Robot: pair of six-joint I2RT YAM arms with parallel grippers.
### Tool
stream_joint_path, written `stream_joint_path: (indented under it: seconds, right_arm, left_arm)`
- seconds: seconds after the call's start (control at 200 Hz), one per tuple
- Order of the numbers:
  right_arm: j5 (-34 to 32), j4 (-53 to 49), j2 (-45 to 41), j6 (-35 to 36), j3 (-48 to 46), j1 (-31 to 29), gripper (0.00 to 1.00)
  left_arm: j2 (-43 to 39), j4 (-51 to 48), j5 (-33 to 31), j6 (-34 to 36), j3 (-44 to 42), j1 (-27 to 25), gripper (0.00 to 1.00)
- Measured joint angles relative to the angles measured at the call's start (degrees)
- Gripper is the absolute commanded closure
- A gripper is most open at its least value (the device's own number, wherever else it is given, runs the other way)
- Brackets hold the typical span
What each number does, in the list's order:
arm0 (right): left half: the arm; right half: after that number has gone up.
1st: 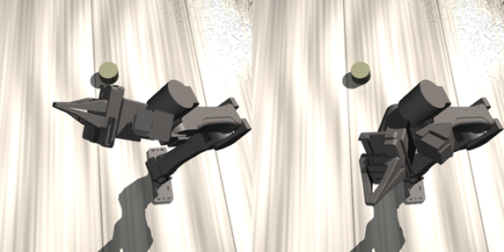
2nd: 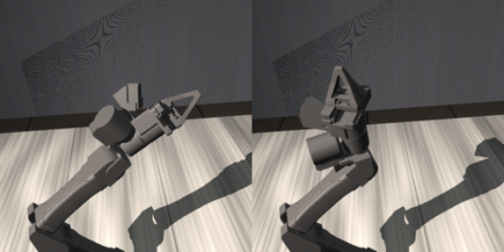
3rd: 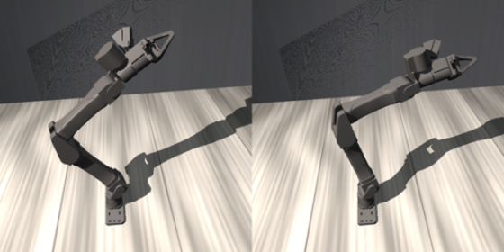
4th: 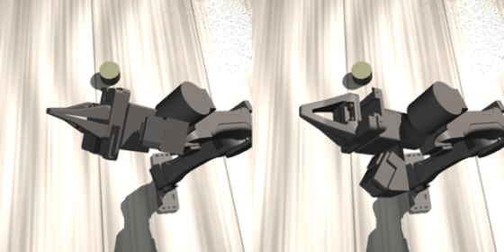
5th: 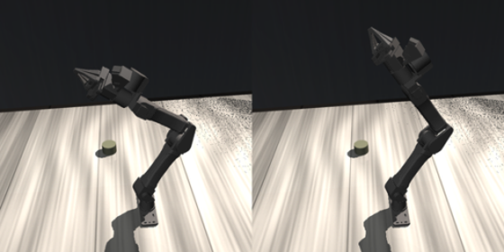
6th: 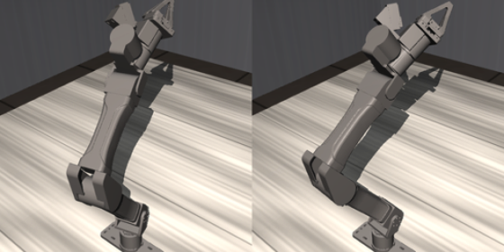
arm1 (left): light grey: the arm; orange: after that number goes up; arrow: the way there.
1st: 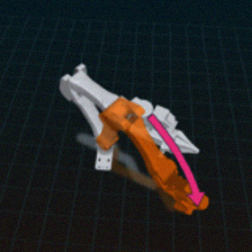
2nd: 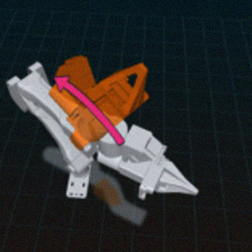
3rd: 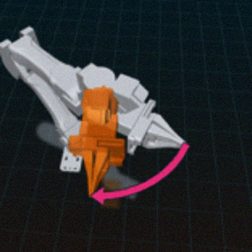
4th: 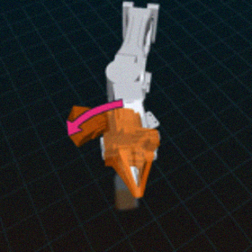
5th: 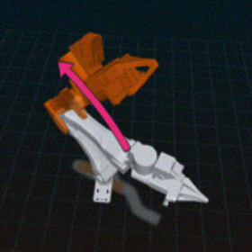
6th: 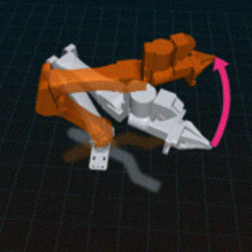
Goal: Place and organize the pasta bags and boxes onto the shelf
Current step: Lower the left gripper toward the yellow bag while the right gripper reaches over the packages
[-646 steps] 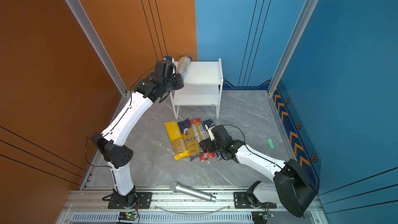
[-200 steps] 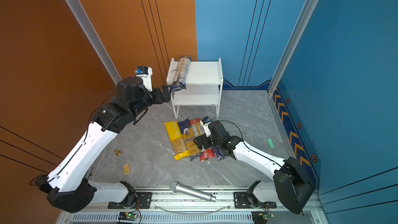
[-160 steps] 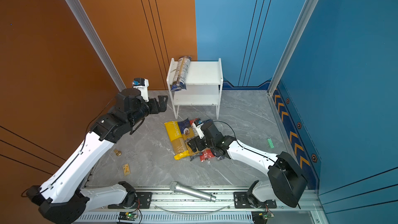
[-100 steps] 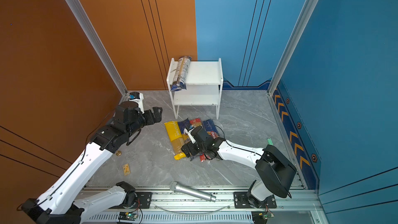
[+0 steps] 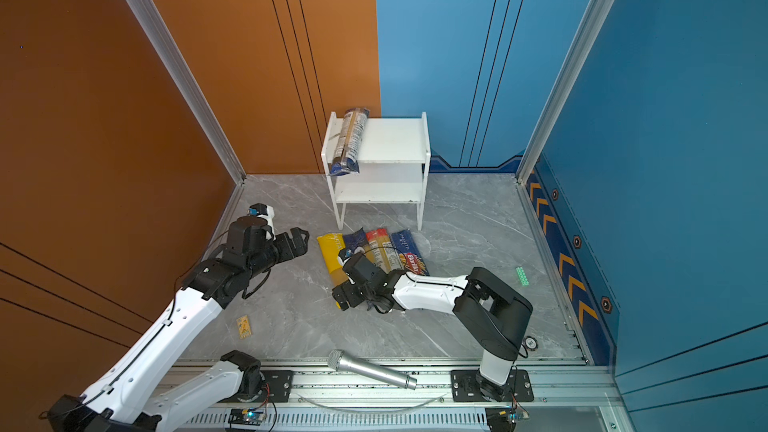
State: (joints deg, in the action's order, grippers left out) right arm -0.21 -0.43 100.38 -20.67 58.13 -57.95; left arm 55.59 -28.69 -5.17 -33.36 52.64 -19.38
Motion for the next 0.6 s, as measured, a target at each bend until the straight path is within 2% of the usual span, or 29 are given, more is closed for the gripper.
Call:
stream_joint_path:
  seconds: [0.601]
  right_arm:
    - [-1.62,0.09,4.02,-2.36,2.38,-0.57,0.04]
  left_arm:
    - [-0.44,1.44,3.06,-1.51,-3.1,1.9,0.02]
